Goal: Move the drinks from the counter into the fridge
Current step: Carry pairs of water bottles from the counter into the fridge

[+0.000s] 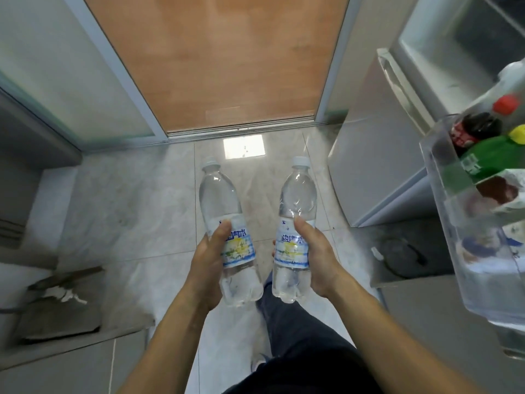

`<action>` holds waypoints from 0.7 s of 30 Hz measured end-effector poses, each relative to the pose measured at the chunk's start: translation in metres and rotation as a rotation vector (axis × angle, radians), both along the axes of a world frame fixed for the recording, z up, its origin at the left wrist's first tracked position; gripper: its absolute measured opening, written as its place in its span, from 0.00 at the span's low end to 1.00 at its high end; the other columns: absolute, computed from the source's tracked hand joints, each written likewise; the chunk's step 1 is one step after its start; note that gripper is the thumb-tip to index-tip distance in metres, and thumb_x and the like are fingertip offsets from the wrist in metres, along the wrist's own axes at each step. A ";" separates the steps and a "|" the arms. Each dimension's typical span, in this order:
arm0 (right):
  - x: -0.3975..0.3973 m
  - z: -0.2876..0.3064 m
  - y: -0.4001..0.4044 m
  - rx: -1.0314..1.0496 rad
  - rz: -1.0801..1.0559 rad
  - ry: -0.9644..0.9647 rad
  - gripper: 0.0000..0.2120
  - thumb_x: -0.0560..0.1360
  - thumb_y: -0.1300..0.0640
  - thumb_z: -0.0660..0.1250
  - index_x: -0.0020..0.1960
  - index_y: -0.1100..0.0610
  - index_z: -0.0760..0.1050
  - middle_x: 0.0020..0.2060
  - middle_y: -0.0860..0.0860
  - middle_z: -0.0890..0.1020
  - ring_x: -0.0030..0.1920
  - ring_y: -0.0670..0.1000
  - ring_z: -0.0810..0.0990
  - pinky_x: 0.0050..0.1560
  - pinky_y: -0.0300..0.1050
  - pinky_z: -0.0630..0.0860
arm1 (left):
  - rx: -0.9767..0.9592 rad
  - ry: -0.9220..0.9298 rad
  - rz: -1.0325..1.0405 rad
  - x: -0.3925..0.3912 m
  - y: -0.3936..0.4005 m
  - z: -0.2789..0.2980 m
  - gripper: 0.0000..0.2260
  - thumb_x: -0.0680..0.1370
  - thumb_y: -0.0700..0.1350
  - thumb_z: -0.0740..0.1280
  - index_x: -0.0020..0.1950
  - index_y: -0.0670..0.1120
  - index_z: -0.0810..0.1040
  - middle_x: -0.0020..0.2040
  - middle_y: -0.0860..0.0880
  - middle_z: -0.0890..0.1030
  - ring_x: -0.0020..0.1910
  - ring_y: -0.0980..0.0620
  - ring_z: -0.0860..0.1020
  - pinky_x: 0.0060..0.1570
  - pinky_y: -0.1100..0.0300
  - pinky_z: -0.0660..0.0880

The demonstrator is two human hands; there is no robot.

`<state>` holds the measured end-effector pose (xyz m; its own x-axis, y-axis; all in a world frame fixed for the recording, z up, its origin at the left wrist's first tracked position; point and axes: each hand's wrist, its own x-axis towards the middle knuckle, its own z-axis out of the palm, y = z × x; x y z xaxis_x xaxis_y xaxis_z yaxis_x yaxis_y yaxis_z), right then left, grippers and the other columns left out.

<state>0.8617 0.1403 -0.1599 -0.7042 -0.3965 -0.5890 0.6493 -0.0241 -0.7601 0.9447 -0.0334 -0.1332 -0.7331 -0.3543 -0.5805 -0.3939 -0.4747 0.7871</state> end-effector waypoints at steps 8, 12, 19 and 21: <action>-0.151 0.014 -0.047 0.005 -0.053 0.041 0.30 0.67 0.32 0.69 0.60 0.52 0.79 0.50 0.55 0.87 0.48 0.57 0.87 0.41 0.46 0.83 | -0.085 0.015 -0.104 -0.162 -0.054 0.019 0.31 0.66 0.64 0.66 0.62 0.46 0.78 0.51 0.44 0.85 0.51 0.42 0.84 0.50 0.46 0.81; -0.219 0.021 -0.055 0.011 -0.113 0.065 0.27 0.70 0.36 0.64 0.61 0.54 0.79 0.50 0.55 0.86 0.49 0.57 0.87 0.43 0.46 0.83 | -0.078 0.038 -0.188 -0.239 -0.066 0.022 0.25 0.70 0.62 0.64 0.59 0.48 0.78 0.47 0.47 0.86 0.49 0.44 0.85 0.50 0.45 0.81; -0.313 0.011 -0.067 0.015 -0.309 0.011 0.29 0.69 0.37 0.66 0.61 0.56 0.78 0.48 0.57 0.86 0.47 0.57 0.86 0.46 0.52 0.82 | 0.009 0.040 -0.343 -0.363 -0.087 0.007 0.19 0.72 0.58 0.66 0.56 0.47 0.79 0.45 0.45 0.86 0.43 0.46 0.86 0.37 0.54 0.82; -0.337 0.008 -0.072 0.023 -0.374 0.013 0.29 0.70 0.38 0.67 0.61 0.58 0.79 0.48 0.58 0.86 0.47 0.58 0.86 0.46 0.52 0.82 | 0.008 0.036 -0.406 -0.397 -0.093 0.001 0.21 0.71 0.58 0.66 0.57 0.46 0.79 0.45 0.45 0.86 0.43 0.46 0.86 0.37 0.54 0.82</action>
